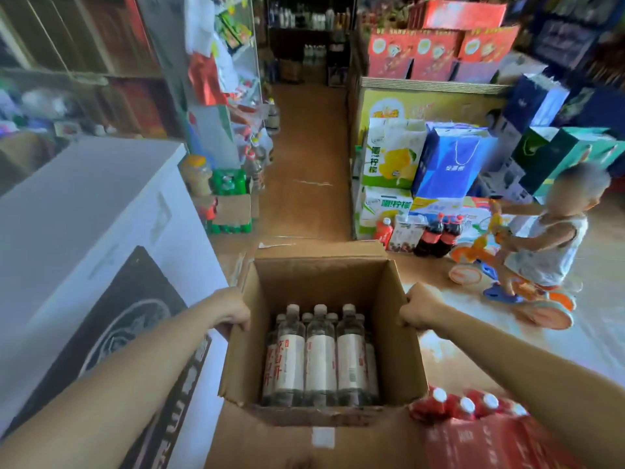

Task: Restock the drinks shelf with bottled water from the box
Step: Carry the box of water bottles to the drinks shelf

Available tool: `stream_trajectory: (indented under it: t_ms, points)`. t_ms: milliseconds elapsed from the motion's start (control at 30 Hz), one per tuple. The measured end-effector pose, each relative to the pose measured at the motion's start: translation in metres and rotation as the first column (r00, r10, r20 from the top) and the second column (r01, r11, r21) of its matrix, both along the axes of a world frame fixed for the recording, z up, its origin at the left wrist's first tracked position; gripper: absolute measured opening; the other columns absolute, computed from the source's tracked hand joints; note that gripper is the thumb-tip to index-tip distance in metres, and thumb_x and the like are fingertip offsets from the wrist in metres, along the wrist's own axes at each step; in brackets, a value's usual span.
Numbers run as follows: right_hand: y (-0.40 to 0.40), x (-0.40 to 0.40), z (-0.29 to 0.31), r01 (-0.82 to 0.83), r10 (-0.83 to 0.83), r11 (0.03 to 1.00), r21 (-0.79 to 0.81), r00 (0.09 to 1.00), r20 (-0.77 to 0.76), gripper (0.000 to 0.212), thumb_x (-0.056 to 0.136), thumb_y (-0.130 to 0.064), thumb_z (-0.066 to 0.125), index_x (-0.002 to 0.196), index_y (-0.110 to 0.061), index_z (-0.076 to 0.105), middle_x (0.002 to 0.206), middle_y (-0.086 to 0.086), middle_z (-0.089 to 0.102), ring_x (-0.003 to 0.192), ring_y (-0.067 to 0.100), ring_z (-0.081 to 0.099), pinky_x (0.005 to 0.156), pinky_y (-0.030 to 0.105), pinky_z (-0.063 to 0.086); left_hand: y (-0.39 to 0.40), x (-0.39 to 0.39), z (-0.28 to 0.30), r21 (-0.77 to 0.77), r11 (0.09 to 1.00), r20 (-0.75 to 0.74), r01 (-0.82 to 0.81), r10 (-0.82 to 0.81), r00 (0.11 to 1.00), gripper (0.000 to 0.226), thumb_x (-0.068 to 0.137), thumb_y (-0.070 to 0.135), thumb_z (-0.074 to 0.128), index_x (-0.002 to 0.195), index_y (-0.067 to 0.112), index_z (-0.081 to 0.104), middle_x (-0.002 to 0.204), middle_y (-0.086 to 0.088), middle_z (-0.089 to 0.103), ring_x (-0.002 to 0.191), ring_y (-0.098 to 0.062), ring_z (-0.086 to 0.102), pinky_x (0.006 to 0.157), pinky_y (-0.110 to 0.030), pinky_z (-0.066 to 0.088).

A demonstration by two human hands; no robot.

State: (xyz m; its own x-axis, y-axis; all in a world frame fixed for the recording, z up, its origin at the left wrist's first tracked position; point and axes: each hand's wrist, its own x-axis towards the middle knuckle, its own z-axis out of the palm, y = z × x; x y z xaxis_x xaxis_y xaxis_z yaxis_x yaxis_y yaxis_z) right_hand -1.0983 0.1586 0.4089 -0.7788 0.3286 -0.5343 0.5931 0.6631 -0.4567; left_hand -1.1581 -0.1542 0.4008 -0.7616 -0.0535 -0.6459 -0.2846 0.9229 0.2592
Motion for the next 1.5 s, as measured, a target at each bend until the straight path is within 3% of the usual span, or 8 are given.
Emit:
stream_trajectory:
  t_ms: [167,300,467,700,867,1000,1200,1500]
  points:
    - [0.029,-0.135,0.007,-0.025,0.026,0.999,0.023,0.999,-0.031,0.013,0.068,-0.002,0.071,0.081,0.001,0.069,0.066,0.011,0.067,0.046,0.018,0.063,0.047,0.030,0.056,0.024,-0.131,0.009,0.033,0.999,0.015,-0.030,0.030,0.999,0.031,0.079,0.010,0.072,0.105,-0.004,0.063,0.088,-0.013,0.067,0.064,-0.024,0.066,0.049,-0.025,0.055]
    - [0.049,-0.257,0.007,-0.092,0.093,0.996,0.007,0.996,-0.014,0.008,0.073,-0.003,0.070,0.078,-0.002,0.064,0.066,0.007,0.063,0.047,0.012,0.060,0.037,0.017,0.043,0.040,-0.248,0.002,0.076,0.993,0.066,-0.087,0.082,0.994,0.033,0.081,0.003,0.068,0.110,-0.007,0.060,0.101,-0.022,0.070,0.085,-0.032,0.071,0.048,-0.031,0.056]
    - [0.062,-0.414,0.013,-0.143,0.143,0.988,0.055,0.990,0.013,0.008,0.075,-0.006,0.066,0.069,-0.003,0.062,0.045,0.002,0.053,0.039,0.011,0.051,0.029,0.011,0.027,0.051,-0.388,-0.003,0.066,0.990,0.061,-0.126,0.122,0.991,0.036,0.080,0.004,0.069,0.113,-0.008,0.060,0.092,-0.019,0.065,0.061,-0.025,0.062,0.043,-0.029,0.051]
    - [0.075,-0.627,0.026,-0.098,0.098,0.995,0.003,0.995,-0.010,0.018,0.078,0.003,0.063,0.062,-0.003,0.056,0.038,0.003,0.055,0.027,0.012,0.052,0.028,0.014,0.035,0.066,-0.598,0.005,0.022,0.992,-0.057,-0.121,0.122,0.991,0.048,0.067,0.015,0.081,0.108,-0.001,0.061,0.101,-0.019,0.068,0.086,-0.030,0.070,0.066,-0.034,0.057]
    - [0.082,-0.767,0.020,-0.069,0.069,0.998,0.010,0.998,-0.008,0.025,0.078,0.004,0.062,0.057,-0.005,0.052,0.051,0.006,0.053,0.028,0.008,0.049,0.029,0.014,0.033,0.080,-0.751,0.013,0.063,0.988,0.004,-0.140,0.140,0.990,0.025,0.077,0.003,0.073,0.091,-0.008,0.056,0.073,-0.016,0.062,0.072,-0.034,0.069,0.042,-0.029,0.052]
    - [0.093,-0.881,0.012,-0.066,0.065,0.997,0.044,0.998,0.013,0.020,0.077,-0.001,0.066,0.060,-0.005,0.055,0.055,0.005,0.054,0.042,0.013,0.054,0.032,0.014,0.036,0.092,-0.870,0.015,-0.007,0.998,-0.051,-0.062,0.061,0.997,0.041,0.074,0.012,0.077,0.108,-0.004,0.062,0.104,-0.019,0.069,0.088,-0.031,0.071,0.062,-0.033,0.056]
    - [0.111,-1.057,0.002,-0.091,0.092,0.995,0.029,0.996,-0.017,0.003,0.075,-0.002,0.063,0.071,-0.003,0.063,0.061,0.005,0.058,0.047,0.015,0.057,0.038,0.017,0.040,0.108,-1.043,0.006,-0.015,0.997,-0.044,-0.079,0.079,0.996,0.044,0.073,0.011,0.077,0.111,-0.003,0.059,0.106,-0.017,0.067,0.083,-0.026,0.068,0.053,-0.031,0.054]
    - [0.141,-1.333,0.007,-0.203,0.204,0.969,0.139,0.979,0.006,0.015,0.081,-0.009,0.056,0.067,-0.009,0.054,0.073,0.007,0.057,0.082,0.026,0.062,0.060,0.023,0.038,0.139,-1.309,-0.006,-0.037,0.994,0.049,-0.100,0.102,0.994,0.020,0.074,0.013,0.073,0.072,0.007,0.054,0.073,-0.008,0.053,0.063,-0.021,0.060,0.046,-0.017,0.044]
